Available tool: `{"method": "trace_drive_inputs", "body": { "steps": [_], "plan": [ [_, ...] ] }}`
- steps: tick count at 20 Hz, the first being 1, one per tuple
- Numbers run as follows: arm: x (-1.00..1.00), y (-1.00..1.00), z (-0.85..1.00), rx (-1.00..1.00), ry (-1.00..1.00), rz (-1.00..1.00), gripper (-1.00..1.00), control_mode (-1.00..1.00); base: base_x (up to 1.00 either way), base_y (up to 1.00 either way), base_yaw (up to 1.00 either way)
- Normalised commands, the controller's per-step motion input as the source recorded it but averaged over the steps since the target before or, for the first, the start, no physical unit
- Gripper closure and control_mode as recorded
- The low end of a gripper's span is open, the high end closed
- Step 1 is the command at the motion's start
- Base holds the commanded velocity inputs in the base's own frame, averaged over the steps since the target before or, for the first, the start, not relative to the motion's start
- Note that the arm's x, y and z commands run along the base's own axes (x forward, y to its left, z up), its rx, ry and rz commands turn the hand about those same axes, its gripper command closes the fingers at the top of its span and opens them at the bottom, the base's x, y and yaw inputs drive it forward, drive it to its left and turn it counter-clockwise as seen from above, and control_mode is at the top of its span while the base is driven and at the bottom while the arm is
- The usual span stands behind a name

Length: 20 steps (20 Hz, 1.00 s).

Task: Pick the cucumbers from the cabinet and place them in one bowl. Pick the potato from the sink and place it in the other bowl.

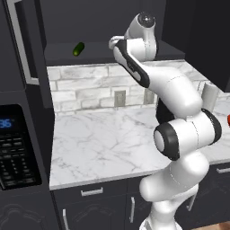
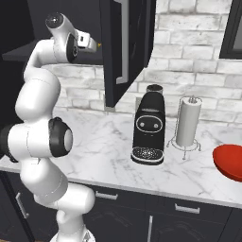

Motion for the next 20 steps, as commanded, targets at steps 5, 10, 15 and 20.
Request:
{"method": "trace_drive_inputs", "body": {
  "steps": [5, 10, 15, 20],
  "plan": [
    [0.44, 0.00, 0.02, 0.00, 0.00, 0.00, -1.00, -1.00, 0.00, 0.00, 0.00],
    [0.26, 0.00, 0.36, 0.00, 0.02, 0.00, -1.00, -1.00, 0.00, 0.00, 0.00],
    [0.01, 0.00, 0.26, 0.00, 0.03, 0.00, -1.00, -1.00, 0.00, 0.00, 0.00],
    [0.00, -0.02, -0.04, 0.00, 0.01, 0.00, -1.00, -1.00, 0.00, 0.00, 0.00]
  ]
}}
